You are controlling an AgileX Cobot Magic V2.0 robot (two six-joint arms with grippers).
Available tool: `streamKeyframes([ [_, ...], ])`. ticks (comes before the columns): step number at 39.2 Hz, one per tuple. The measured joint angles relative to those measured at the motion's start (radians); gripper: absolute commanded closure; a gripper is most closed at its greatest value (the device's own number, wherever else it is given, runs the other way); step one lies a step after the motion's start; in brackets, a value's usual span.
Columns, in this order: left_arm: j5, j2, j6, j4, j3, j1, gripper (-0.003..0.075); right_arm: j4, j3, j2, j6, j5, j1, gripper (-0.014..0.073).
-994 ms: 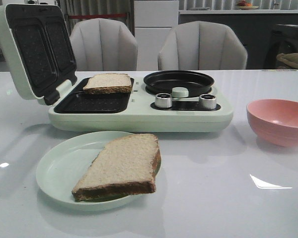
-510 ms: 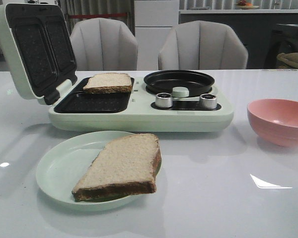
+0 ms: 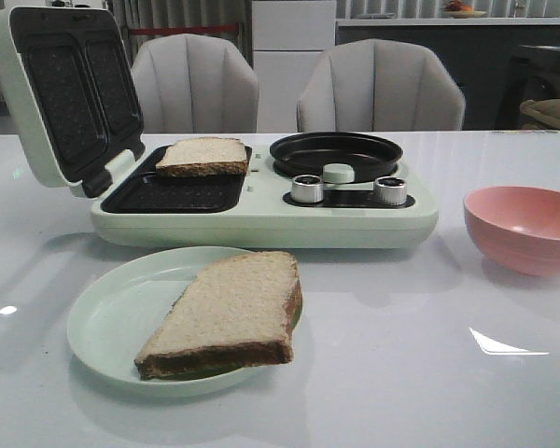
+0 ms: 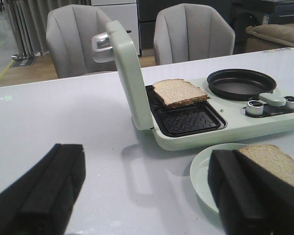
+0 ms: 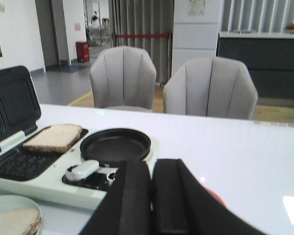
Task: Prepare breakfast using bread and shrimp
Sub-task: 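Withdraw the left gripper upward out of the sandwich maker, then reach the right gripper to the plate and grasp the remaining bread slice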
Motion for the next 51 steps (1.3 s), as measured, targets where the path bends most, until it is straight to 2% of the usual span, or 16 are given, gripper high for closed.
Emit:
streamKeyframes([
  [11,0.0,0.0,0.0,0.0,0.0,0.0,0.0158,0.043,-0.003,0.042,0.0,0.034,0.0,0.0415],
  [13,0.0,0.0,0.0,0.0,0.0,0.0,0.0158,0.059,-0.007,0.055,0.0,0.046,0.0,0.0372],
  [20,0.0,0.0,0.0,0.0,0.0,0.0,0.0158,0.086,-0.047,0.146,0.0,0.071,0.0,0.0135],
  [24,0.0,0.0,0.0,0.0,0.0,0.0,0.0158,0.094,-0.092,0.224,0.0,0.084,0.0,0.0072],
  [35,0.0,0.0,0.0,0.0,0.0,0.0,0.0158,0.252,-0.223,0.483,0.0,0.152,0.0,0.0082],
  [44,0.0,0.0,0.0,0.0,0.0,0.0,0.0158,0.405,-0.379,0.806,0.0,0.306,0.008,0.011],
  [51,0.0,0.0,0.0,0.0,0.0,0.0,0.0158,0.508,-0.477,1.031,-0.076,0.372,0.044,0.011],
])
